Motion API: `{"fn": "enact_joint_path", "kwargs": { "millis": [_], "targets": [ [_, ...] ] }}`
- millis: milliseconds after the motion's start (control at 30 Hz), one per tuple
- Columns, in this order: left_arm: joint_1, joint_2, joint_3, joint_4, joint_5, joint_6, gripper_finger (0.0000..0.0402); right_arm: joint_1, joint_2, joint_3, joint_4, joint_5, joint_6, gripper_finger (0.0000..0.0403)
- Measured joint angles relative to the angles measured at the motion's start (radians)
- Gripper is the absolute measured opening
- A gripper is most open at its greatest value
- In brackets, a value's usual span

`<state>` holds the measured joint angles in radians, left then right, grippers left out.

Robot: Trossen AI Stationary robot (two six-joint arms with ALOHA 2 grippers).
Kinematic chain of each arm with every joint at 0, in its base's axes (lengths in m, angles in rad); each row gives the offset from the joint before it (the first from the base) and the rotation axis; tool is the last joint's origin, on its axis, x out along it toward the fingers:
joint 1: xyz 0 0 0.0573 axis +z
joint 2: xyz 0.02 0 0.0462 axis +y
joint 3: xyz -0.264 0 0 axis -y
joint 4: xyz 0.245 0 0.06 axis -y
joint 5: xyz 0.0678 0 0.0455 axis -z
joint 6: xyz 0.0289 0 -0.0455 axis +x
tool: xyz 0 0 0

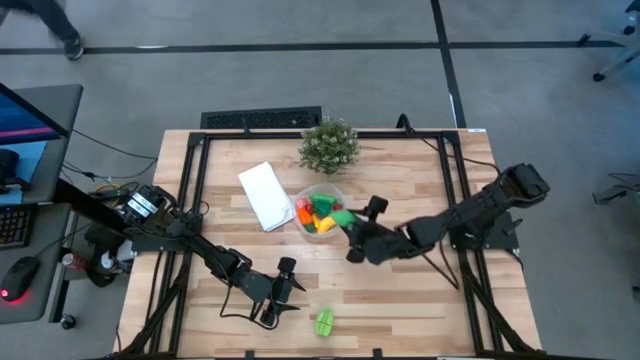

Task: Pick and placing Produce into tupperware
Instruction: Put the green corn into the transparent bin

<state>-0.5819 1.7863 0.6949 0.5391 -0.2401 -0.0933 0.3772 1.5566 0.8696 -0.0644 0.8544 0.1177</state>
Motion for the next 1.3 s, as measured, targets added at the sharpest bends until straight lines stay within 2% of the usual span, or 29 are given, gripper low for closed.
{"fn": "enact_joint_path", "kwargs": {
  "millis": [267,600,800,1167,1300],
  "targets": [
    [0.0,0.0,0.0,-0.012,0.0,0.0,0.0233,-0.132,0.028,0.001,0.107,-0.13,-0.073,0.023],
    [0.0,0.0,0.0,-0.032,0.008,-0.009,0.0233,-0.231,0.179,0.001,0.226,-0.236,-0.111,0.023],
    [0.0,0.0,0.0,-0.039,0.008,-0.018,0.0233,-0.267,0.233,0.001,0.237,-0.253,-0.093,0.023],
    [0.0,0.0,0.0,-0.055,0.008,-0.026,0.0233,-0.275,0.233,0.001,0.29,-0.252,-0.118,0.023],
    [0.0,0.0,0.0,-0.055,0.008,-0.026,0.0233,-0.307,0.233,0.001,0.292,-0.251,-0.082,0.023]
  ]
}}
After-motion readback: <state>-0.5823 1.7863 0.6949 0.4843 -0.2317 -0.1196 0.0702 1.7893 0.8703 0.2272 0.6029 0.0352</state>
